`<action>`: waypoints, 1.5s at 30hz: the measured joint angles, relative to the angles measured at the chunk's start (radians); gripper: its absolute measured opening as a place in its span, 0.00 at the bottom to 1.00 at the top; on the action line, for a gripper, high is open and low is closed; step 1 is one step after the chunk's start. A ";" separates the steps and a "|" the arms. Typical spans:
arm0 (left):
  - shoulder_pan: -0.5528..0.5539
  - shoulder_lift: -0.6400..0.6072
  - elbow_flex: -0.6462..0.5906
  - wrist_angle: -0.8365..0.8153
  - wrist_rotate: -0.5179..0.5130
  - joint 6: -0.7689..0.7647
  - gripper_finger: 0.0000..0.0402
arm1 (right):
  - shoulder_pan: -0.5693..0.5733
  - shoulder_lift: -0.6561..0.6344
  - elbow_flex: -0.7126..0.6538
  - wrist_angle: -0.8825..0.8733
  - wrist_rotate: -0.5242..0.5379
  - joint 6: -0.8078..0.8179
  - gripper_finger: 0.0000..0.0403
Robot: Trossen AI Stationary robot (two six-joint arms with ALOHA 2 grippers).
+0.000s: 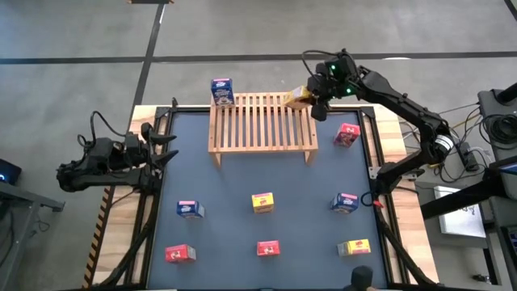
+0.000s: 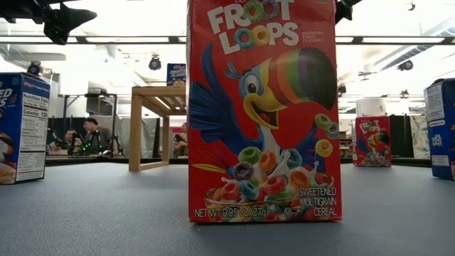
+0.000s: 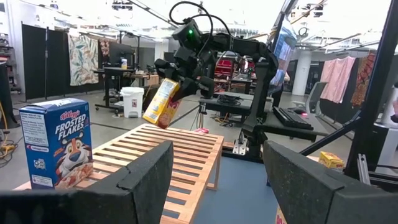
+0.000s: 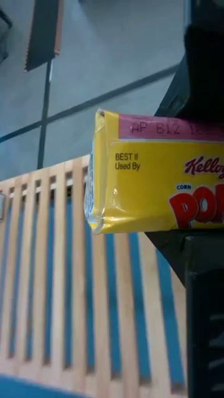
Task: Stack cereal on shelf
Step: Put the top right yellow cereal box on the shelf
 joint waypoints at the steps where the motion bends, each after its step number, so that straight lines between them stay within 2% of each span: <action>1: 0.000 0.000 0.000 0.000 0.000 -0.001 0.58 | 0.000 0.000 0.000 -0.001 0.024 -0.007 0.34; 9: 0.000 0.000 0.000 0.000 0.000 -0.001 0.58 | 0.000 0.010 0.030 -0.033 0.055 -0.062 0.34; 21: 0.000 0.001 -0.003 0.001 0.000 -0.007 0.58 | 0.000 0.154 0.138 -0.115 0.037 -0.036 0.34; 35: 0.000 0.001 -0.006 -0.007 0.000 -0.006 0.58 | 0.000 0.207 0.197 -0.163 0.038 -0.011 0.56; 45: 0.000 0.001 -0.006 -0.008 0.001 -0.006 0.58 | 0.000 0.181 0.198 -0.156 0.036 -0.020 0.57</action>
